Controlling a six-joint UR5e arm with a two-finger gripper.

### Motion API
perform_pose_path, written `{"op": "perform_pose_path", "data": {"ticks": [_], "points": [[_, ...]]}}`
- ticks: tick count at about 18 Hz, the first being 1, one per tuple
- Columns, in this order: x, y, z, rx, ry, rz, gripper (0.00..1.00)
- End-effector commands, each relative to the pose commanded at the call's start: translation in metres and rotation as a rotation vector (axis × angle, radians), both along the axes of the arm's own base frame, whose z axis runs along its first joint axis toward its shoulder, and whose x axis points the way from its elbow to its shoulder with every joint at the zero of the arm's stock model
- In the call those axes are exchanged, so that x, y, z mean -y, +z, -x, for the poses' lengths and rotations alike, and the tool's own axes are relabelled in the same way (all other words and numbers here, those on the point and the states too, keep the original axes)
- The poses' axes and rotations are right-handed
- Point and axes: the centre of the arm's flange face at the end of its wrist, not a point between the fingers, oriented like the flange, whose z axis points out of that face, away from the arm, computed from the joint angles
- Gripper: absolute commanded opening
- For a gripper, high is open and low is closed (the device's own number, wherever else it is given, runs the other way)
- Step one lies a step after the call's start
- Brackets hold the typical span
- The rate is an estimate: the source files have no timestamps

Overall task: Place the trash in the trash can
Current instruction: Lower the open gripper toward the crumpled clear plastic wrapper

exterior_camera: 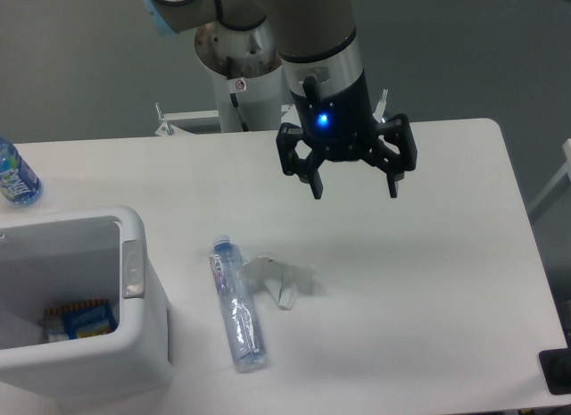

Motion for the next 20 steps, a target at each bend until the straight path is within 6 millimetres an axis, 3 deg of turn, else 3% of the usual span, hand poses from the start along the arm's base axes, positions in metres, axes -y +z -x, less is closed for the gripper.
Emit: {"op": "perform_pose_path", "data": {"ticks": [4,8,15,20], "points": [[0.0,-0.004,0.001,-0.009,0.012,0.015,1.0],[-0.002,-0.027,-0.005,0.025,-0.002,0.019,1.0],[-0.002,-0.077,-0.008,0.059,0.105,0.002,1.0],[-0.013,-0.122,-0.035,0.098,-0.043,0.101,1.0]]}}
